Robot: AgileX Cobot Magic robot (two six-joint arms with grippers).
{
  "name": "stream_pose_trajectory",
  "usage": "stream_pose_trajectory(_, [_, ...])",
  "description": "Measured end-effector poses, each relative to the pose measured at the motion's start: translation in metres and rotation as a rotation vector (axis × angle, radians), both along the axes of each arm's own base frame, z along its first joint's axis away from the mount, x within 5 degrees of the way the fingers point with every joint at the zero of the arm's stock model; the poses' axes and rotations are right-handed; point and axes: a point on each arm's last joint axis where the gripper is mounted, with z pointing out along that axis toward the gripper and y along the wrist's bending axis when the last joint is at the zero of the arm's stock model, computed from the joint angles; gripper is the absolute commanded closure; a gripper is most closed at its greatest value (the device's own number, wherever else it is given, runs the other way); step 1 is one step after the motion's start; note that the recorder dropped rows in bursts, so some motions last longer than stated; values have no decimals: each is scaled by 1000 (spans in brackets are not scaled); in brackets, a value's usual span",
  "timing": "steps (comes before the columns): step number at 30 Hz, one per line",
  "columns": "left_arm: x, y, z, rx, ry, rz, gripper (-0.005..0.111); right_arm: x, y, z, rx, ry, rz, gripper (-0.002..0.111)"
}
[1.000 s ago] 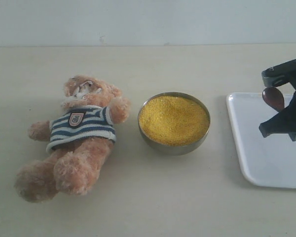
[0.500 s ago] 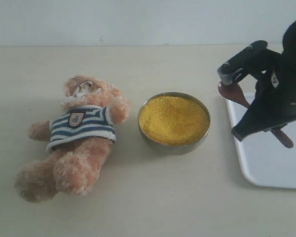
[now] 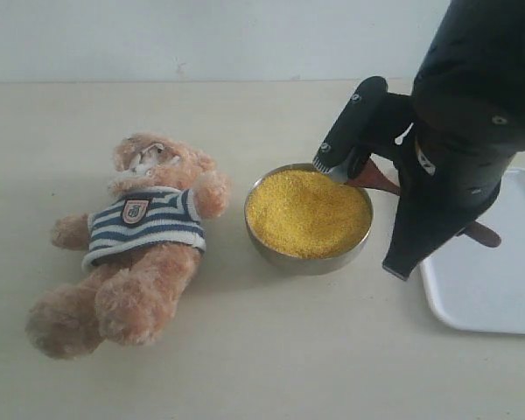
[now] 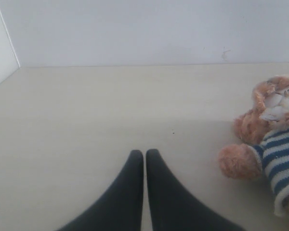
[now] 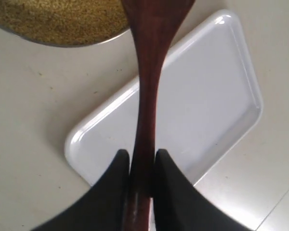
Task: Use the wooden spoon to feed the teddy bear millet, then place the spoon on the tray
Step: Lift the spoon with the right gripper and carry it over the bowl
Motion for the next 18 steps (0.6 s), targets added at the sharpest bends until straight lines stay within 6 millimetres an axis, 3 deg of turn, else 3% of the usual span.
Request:
stream_pose_trajectory(8, [0, 0, 0, 0, 0, 0, 103, -3, 3, 1, -127, -30, 54, 109])
stream_pose_trajectory(18, [0, 0, 0, 0, 0, 0, 103, 8, 11, -26, -265, -1, 90, 109])
